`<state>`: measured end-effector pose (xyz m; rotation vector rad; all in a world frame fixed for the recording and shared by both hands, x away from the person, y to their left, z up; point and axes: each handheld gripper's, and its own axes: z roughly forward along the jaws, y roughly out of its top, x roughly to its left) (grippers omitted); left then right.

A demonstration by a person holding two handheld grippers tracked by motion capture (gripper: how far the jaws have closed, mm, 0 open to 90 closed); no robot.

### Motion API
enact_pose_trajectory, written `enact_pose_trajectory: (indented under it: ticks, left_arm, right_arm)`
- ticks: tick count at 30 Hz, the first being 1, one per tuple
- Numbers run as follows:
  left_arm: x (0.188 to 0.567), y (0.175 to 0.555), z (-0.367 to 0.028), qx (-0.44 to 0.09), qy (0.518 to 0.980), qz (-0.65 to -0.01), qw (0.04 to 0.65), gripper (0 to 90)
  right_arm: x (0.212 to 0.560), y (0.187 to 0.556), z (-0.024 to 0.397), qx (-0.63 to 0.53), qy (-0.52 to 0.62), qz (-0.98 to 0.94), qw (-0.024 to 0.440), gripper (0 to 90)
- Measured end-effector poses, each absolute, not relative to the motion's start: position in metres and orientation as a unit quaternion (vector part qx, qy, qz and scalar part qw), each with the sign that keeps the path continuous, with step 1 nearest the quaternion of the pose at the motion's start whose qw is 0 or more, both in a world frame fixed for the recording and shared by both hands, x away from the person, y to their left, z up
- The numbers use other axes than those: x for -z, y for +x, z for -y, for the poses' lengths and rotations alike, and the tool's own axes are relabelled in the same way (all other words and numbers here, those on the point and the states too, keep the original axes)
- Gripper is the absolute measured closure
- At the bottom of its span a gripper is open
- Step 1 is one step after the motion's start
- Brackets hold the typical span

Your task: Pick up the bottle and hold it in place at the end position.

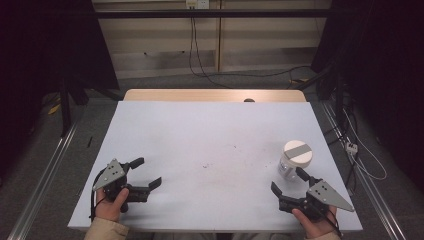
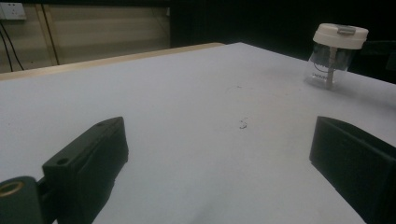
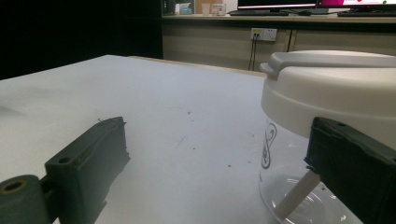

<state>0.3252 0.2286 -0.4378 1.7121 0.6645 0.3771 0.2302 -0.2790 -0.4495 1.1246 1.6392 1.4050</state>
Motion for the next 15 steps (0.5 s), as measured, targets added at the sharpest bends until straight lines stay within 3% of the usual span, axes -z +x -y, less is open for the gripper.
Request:
enact_pose_trajectory:
  ticks: [15]
  left_arm:
    - [0.437, 0.326, -0.224, -0.163, 0.740, -0.275, 0.591, 4.0]
  right_arm:
    - [0.448, 0.225, 0.290, -0.526, 0.462, -0.615, 0.363, 5.3]
